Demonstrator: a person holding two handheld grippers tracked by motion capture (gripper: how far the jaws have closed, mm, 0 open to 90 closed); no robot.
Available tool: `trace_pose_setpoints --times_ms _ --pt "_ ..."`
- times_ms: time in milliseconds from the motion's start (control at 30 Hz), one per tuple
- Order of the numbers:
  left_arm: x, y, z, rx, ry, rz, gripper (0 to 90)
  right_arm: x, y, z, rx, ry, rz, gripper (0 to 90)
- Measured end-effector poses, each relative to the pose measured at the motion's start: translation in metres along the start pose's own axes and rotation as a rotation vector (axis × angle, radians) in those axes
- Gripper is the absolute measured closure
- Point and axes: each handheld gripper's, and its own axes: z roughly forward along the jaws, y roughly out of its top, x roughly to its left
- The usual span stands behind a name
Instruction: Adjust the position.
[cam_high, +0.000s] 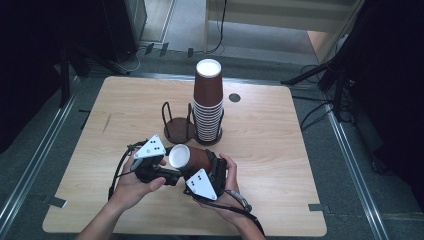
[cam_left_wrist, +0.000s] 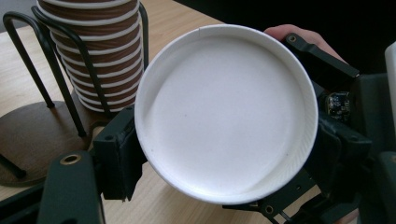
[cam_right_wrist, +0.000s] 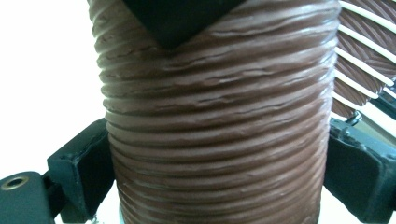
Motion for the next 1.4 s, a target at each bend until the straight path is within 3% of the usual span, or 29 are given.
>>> trace_pose_setpoints --times_ms 200,500,633,1400 --pt "-0.003 0.0 0.0 -0.011 -0.003 0.015 24.1 -0.003 0.001 -0.002 -0.008 0.002 0.022 2.3" --pt "-0.006 0.0 0.0 -0.029 0.024 0.045 24.1 -0.006 0.004 -0.005 -0.029 0.008 0.041 0.0" --pt "-0.006 0.0 -0.001 -0.04 0.019 0.041 24.2 -0.008 0.005 -0.007 -0.035 0.024 0.052 0.0" --pt "0.001 -0.002 -0.001 -0.058 0.084 0.016 24.0 -0.013 0.011 -0.014 -0.059 0.024 0.063 0.0"
